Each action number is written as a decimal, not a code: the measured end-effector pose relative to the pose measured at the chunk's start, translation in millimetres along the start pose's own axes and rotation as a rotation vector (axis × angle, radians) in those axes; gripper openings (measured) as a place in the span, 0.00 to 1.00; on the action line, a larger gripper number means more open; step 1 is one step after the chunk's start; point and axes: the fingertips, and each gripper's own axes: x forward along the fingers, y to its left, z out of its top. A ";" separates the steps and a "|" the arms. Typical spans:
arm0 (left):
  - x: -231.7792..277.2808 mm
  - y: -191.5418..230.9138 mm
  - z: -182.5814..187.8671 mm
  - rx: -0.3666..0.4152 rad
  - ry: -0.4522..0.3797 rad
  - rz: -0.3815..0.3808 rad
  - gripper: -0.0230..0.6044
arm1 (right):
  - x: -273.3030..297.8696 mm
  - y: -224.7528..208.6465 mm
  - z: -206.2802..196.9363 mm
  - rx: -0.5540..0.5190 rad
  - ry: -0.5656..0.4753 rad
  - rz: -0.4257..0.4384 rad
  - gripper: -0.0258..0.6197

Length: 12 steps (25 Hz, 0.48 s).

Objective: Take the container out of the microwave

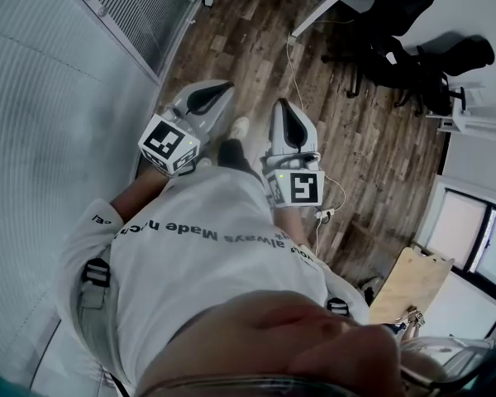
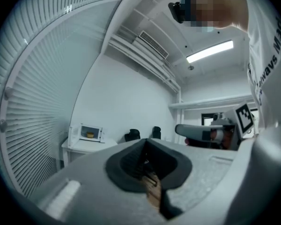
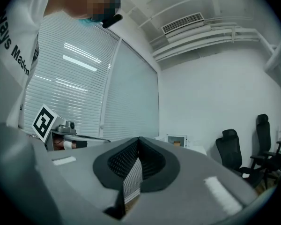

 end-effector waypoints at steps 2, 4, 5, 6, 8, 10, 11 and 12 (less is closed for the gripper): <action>26.7 7.7 2.1 0.008 0.004 0.001 0.04 | 10.8 -26.4 -1.3 0.005 -0.001 -0.006 0.04; 57.1 15.1 5.8 0.015 0.008 0.006 0.04 | 22.2 -56.3 -0.3 0.011 -0.003 -0.007 0.04; 73.3 19.3 8.6 0.017 0.009 0.010 0.04 | 28.8 -72.0 1.0 0.013 -0.004 -0.005 0.04; 90.4 23.6 11.8 0.019 0.010 0.014 0.04 | 35.6 -88.3 3.0 0.014 -0.006 -0.003 0.04; 127.4 30.9 18.6 0.021 0.013 0.020 0.04 | 49.0 -123.9 8.5 0.011 -0.009 -0.001 0.04; 165.1 34.8 23.4 0.026 0.016 0.022 0.04 | 59.9 -160.6 13.2 0.011 -0.015 -0.001 0.04; 182.9 35.5 24.7 0.031 0.016 0.020 0.04 | 64.3 -178.3 14.4 0.012 -0.019 0.000 0.04; 200.0 36.2 25.7 0.037 0.016 0.018 0.04 | 68.6 -195.5 15.1 0.012 -0.023 0.001 0.04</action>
